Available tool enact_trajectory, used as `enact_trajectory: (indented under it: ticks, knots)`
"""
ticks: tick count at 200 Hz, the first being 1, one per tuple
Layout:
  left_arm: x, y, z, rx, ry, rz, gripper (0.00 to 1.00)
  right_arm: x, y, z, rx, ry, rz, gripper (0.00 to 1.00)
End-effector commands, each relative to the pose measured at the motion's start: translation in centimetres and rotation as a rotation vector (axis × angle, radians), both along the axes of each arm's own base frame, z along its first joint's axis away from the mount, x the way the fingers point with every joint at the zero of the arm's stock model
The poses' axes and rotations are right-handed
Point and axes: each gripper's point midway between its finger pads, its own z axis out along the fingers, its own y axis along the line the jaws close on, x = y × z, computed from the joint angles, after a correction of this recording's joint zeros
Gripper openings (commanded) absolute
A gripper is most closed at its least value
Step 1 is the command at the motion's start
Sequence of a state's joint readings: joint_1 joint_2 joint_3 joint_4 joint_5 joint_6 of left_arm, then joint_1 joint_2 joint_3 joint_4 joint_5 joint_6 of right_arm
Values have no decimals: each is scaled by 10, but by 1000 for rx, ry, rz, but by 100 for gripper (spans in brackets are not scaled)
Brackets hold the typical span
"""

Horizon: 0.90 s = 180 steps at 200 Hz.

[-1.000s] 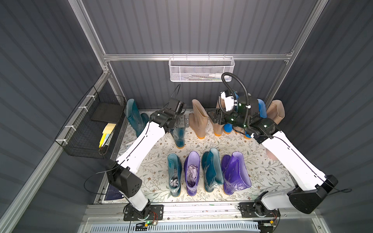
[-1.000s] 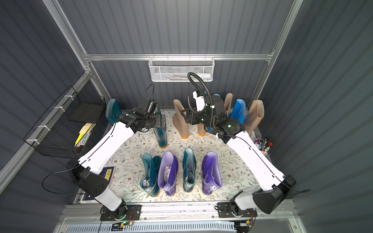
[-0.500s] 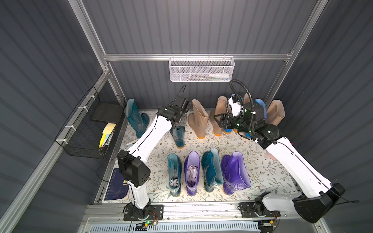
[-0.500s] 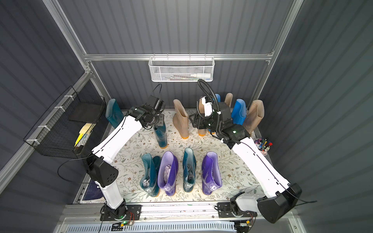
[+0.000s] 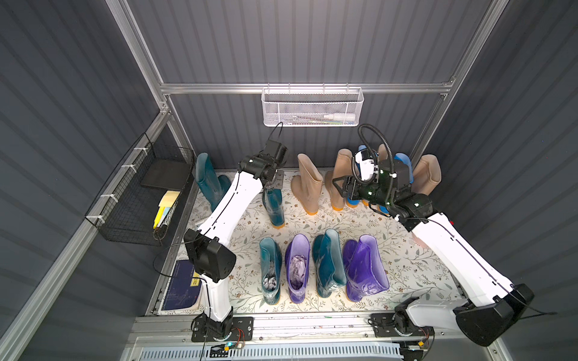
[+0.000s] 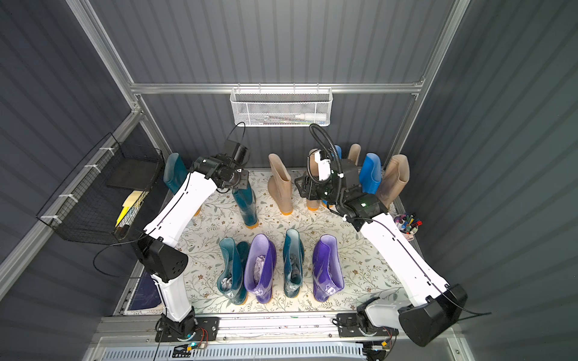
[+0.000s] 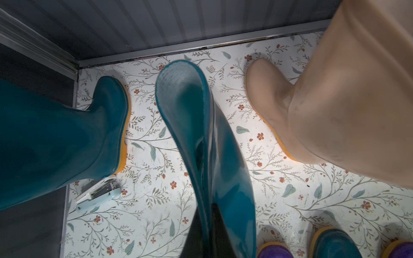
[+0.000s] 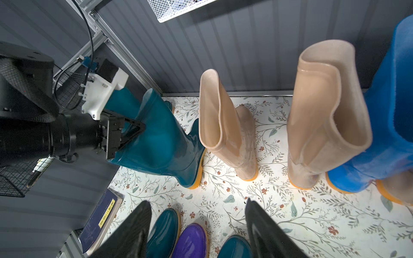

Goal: Match and arrange rain boots in pairs
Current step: Pair a pair of rain boots at the corner of the board.

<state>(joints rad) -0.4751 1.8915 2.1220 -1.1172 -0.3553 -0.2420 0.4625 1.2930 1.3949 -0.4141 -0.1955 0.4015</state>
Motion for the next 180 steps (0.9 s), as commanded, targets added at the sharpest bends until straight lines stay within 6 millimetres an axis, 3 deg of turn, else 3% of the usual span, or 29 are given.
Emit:
enact_trajectory:
  ticks: [1, 90, 180]
  knots:
    - [12, 14, 39, -4, -106, -2, 0, -1, -1, 4, 16, -7, 1, 69]
    - [42, 61, 52, 69, -157, -10, 0, -2, -2, 4, 9, 11, -1, 68]
    - [87, 109, 46, 63, -206, -14, 0, -12, -11, 0, -12, 31, -20, 68]
